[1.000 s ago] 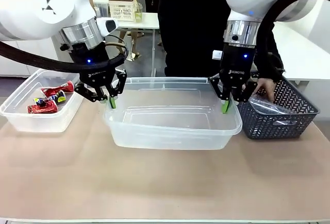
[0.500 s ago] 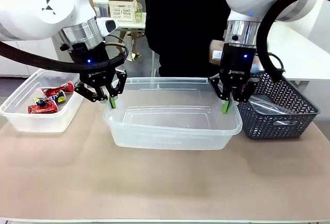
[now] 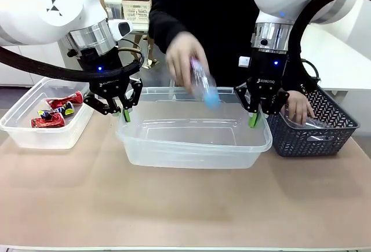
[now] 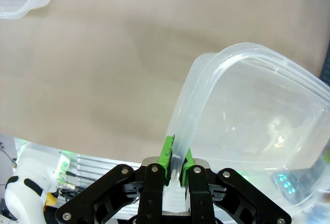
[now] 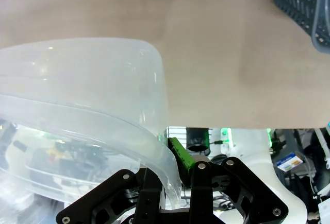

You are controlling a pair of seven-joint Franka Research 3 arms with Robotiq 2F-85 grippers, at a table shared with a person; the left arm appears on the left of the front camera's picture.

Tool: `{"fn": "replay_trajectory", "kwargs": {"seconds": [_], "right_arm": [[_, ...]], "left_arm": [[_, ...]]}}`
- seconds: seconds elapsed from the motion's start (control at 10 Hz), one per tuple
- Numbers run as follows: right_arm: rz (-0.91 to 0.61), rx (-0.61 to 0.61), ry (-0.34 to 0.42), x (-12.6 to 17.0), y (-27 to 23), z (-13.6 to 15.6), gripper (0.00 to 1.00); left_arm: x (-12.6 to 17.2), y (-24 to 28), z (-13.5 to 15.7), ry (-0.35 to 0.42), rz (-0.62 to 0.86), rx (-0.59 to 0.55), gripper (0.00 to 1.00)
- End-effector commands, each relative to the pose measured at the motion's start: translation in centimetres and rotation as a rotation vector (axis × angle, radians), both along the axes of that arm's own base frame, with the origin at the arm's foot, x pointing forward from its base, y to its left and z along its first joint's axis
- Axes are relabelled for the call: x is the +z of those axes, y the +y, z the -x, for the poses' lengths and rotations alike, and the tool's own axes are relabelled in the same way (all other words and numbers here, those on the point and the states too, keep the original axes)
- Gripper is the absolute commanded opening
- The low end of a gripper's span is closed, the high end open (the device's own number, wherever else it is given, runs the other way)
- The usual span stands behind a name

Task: Sort the waste into each basket.
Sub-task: Offer the picked Organizing box to the human.

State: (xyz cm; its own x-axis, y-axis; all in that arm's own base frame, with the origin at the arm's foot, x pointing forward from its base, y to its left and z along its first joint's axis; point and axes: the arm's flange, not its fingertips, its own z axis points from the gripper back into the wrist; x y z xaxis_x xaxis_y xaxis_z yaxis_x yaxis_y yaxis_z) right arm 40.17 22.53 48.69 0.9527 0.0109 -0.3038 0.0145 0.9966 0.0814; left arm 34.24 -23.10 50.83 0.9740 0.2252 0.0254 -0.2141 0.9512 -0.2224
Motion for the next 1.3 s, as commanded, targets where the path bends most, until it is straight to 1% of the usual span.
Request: {"fn": "replay_trajectory", "kwargs": {"seconds": [0.0,1.2], "right_arm": [[-0.001,0.024,0.015,0.28,0.19,0.39,0.00],[-0.001,0.024,0.015,0.28,0.19,0.39,0.00]], "left_arm": [[0.22,0.29,-0.25,-0.016,0.010,0.040,0.00],[0.22,0.29,-0.25,-0.016,0.010,0.040,0.00]]}}
